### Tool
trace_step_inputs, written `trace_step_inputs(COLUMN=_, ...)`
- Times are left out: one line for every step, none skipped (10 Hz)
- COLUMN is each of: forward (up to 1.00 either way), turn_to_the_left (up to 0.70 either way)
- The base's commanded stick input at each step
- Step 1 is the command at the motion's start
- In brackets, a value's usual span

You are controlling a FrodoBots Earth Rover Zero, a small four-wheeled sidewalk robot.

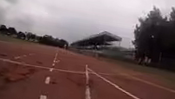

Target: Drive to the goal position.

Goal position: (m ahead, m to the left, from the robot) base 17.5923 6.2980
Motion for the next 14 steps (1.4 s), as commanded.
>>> trace_step_inputs(forward=0.50, turn_to_the_left=0.00)
trace_step_inputs(forward=0.50, turn_to_the_left=0.00)
trace_step_inputs(forward=0.50, turn_to_the_left=0.00)
trace_step_inputs(forward=0.50, turn_to_the_left=0.00)
trace_step_inputs(forward=0.50, turn_to_the_left=0.00)
trace_step_inputs(forward=0.50, turn_to_the_left=0.00)
trace_step_inputs(forward=0.50, turn_to_the_left=0.00)
trace_step_inputs(forward=0.50, turn_to_the_left=0.00)
trace_step_inputs(forward=0.50, turn_to_the_left=0.00)
trace_step_inputs(forward=0.50, turn_to_the_left=0.00)
trace_step_inputs(forward=0.50, turn_to_the_left=0.00)
trace_step_inputs(forward=0.50, turn_to_the_left=0.00)
trace_step_inputs(forward=0.50, turn_to_the_left=0.00)
trace_step_inputs(forward=0.50, turn_to_the_left=0.00)
